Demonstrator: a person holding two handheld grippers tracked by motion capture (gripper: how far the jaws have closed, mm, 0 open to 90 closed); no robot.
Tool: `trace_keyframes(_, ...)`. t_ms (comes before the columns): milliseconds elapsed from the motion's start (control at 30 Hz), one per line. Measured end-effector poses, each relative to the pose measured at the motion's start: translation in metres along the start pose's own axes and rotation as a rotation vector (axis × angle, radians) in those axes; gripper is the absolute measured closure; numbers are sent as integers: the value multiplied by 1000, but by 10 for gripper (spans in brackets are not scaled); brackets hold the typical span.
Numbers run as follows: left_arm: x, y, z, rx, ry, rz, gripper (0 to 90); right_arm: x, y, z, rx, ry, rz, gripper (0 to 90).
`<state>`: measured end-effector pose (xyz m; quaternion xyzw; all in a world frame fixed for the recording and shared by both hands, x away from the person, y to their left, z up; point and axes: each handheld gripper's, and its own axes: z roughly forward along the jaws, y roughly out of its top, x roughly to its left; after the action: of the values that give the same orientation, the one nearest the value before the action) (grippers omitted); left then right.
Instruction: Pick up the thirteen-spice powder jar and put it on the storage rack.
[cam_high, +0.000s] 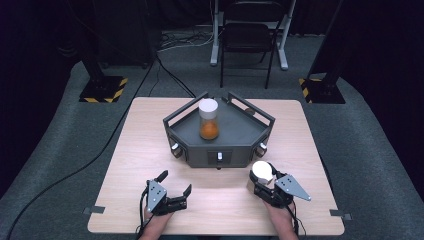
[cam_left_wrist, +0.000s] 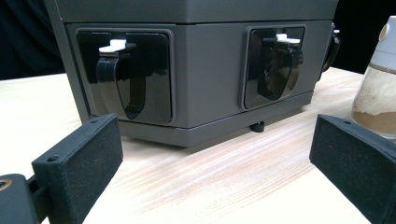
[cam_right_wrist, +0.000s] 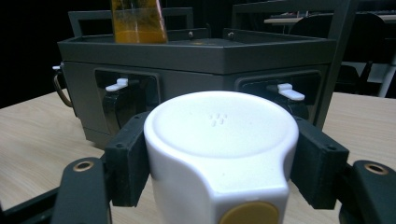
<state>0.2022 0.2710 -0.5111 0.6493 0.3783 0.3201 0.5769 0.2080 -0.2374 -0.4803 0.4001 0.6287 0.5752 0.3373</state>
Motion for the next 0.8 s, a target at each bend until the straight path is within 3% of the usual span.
trace_keyframes(800,1,2,1,14,5,-18,24,-2,29,-1,-18,52,-17,297)
